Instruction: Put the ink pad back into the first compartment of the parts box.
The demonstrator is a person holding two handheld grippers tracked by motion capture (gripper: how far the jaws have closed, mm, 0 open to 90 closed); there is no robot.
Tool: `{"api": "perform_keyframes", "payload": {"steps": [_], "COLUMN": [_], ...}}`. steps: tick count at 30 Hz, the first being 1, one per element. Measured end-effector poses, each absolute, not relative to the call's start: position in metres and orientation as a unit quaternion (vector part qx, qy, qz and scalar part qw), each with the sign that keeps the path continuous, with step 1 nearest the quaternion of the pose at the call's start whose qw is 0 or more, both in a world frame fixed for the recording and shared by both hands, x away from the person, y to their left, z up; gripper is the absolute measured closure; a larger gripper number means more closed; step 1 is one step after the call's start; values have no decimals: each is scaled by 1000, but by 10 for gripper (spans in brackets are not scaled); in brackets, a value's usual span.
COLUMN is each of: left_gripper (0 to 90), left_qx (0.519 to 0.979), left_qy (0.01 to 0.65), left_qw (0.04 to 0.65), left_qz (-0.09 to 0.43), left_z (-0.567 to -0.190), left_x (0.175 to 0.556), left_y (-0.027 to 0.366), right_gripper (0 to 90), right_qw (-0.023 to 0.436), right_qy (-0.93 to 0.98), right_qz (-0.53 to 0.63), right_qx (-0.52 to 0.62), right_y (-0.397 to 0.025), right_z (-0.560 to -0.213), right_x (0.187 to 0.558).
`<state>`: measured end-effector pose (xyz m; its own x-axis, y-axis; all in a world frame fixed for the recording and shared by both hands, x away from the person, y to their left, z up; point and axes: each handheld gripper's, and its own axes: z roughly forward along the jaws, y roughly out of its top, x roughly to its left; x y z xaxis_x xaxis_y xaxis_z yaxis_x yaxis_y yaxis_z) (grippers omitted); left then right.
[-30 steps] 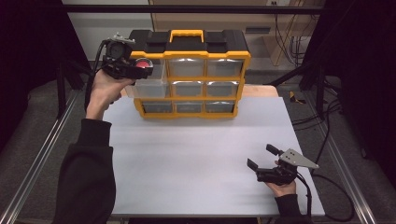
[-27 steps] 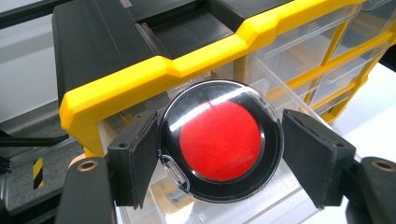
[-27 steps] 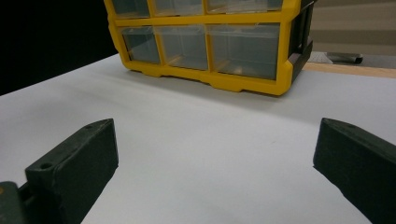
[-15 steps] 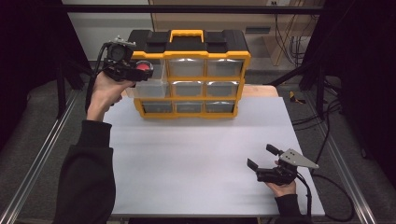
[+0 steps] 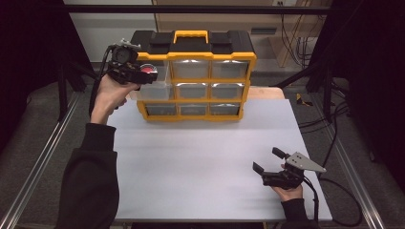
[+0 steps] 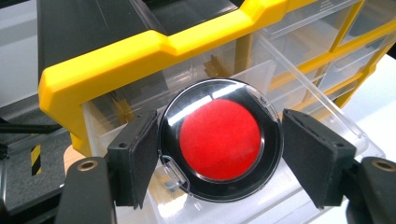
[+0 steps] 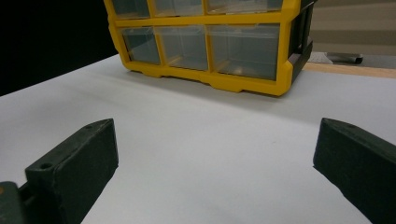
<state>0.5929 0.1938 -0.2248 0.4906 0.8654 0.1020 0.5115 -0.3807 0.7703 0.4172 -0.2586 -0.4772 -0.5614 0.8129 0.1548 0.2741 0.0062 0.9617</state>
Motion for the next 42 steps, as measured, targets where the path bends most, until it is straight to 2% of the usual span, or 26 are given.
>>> {"api": "perform_keyframes", "payload": {"steps": [12, 17, 32, 42], "left_gripper": [278, 269, 69, 32], "left_qx": [790, 779, 756, 744], "left_qy": [439, 433, 396, 367], "left_qw": [342, 367, 437, 472], "left_qz": [255, 266, 283, 300], "left_z": [-225, -222, -215, -218], "left_x": [594, 591, 564, 533], "left_y": [193, 196, 206, 213], "right_gripper": [5, 5, 4, 4], "right_qw": [233, 233, 233, 233], "right_qy": [669, 669, 669, 668], "right_qz": [577, 577, 577, 577], "right_qx": [406, 406, 407, 407], "right_y": [-259, -259, -259, -259], "right_z": [-477, -477, -477, -477], "right_x": [417, 417, 418, 418]}}
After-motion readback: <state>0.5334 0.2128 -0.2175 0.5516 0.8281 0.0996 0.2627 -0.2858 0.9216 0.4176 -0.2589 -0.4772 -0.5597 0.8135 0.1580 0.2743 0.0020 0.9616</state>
